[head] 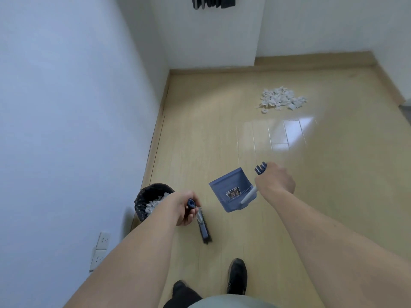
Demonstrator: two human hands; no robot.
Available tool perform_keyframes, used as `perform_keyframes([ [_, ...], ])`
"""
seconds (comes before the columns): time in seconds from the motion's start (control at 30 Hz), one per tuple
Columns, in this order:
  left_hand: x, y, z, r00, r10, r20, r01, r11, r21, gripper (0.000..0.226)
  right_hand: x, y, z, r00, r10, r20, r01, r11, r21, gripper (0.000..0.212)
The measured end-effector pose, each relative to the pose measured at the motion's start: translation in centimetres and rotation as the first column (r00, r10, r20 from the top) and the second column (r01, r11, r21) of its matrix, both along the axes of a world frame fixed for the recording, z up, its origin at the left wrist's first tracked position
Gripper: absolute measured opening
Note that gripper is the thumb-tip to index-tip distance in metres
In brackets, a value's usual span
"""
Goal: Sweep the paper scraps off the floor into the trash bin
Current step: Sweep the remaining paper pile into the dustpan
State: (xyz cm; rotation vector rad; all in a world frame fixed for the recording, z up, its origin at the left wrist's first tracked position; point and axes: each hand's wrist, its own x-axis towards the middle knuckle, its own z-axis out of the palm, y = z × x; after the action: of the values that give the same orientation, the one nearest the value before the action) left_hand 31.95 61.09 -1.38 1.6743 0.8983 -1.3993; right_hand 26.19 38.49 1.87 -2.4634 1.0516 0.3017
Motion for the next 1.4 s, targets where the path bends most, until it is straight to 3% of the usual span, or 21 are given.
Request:
perform_keyframes([
  [0.47,9.3,-13.5,1.7,0.983,0.000,0.185,0.007,0.999,-0.038,0.010,8.5,-12.6,-0.1,0.990,-0.088,0.113,0.085,0.996,0.031,0.015],
  [0.9,27.7,-27.4,0.1,0.979,-0.131,0.154,0.136,0.991,-0.017,0.003,24.8,-25.3,-0.3,0.975,-0.203,0.088,0.196,0.977,0.081,0.018],
  [1.17,34.0,-35.1,0.0,0.974,-0.165,0.158,0.169,0.986,-0.012,0.012,29.6,-33.4,-1.1,0.957,-0.276,0.088,0.267,0.958,0.106,0.013],
  [1.4,39.2,-46.7,-3.0,0.975,-0.176,0.138,0.175,0.984,0.019,0.003,33.7,-45.5,-3.1,0.956,-0.291,0.049,0.283,0.952,0.118,0.008],
])
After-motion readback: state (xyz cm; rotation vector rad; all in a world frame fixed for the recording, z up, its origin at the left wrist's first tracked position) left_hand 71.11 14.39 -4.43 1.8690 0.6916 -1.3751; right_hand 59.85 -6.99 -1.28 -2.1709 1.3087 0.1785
